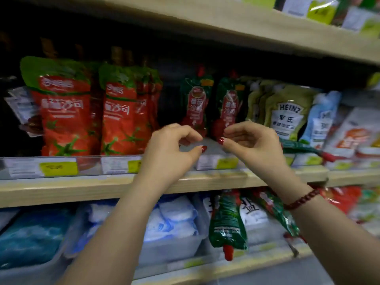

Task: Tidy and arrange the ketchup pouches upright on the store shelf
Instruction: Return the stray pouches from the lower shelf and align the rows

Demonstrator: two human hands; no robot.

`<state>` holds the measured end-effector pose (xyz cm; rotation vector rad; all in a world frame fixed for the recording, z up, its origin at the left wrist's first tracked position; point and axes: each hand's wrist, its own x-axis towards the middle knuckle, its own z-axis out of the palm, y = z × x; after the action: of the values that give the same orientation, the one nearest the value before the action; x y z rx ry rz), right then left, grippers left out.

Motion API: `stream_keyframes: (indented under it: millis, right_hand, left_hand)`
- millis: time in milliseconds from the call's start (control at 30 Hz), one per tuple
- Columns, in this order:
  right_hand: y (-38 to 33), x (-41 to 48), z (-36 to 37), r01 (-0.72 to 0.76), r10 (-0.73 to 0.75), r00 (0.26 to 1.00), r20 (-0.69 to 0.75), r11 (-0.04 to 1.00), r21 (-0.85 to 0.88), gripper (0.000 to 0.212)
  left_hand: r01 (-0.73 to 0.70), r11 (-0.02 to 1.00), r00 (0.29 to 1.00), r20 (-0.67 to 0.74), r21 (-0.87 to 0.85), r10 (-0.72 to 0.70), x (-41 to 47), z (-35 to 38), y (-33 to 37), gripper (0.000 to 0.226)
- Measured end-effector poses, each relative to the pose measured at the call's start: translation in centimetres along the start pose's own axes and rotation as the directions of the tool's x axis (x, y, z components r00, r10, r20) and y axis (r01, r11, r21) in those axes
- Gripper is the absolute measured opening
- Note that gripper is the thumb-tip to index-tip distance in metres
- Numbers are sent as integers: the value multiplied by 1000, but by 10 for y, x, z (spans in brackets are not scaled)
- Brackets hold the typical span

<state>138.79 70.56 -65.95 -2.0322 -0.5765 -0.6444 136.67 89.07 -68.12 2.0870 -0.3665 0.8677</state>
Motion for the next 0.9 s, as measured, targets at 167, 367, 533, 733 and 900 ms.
stream_keyframes:
  millis: [167, 367, 533, 733, 900]
  right_hand:
    - [30, -35, -43, 36, -43, 997, -64, 993, -109, 12]
    - [63, -64, -38, 181, -173, 983, 66, 971, -156, 11]
    - [96, -91, -25, 272, -199, 930, 309, 939, -212, 10]
    - [128, -112, -17, 250, -2, 791, 611, 913, -321, 50]
    - [132, -114, -17, 218, 68, 729, 682, 921, -324, 66]
  left_hand:
    - [-31, 999, 998, 60, 20, 30, 6, 37, 12, 14]
    - [-11, 986, 1000, 2, 164, 11, 3, 53, 9, 7]
    - [3, 982, 1000, -4, 190, -2, 5, 54, 9, 5]
    - [11, 961, 1000, -6, 278, -10, 6, 59, 9, 9]
    - [19, 960, 1000, 16, 278, -25, 4, 57, 12, 9]
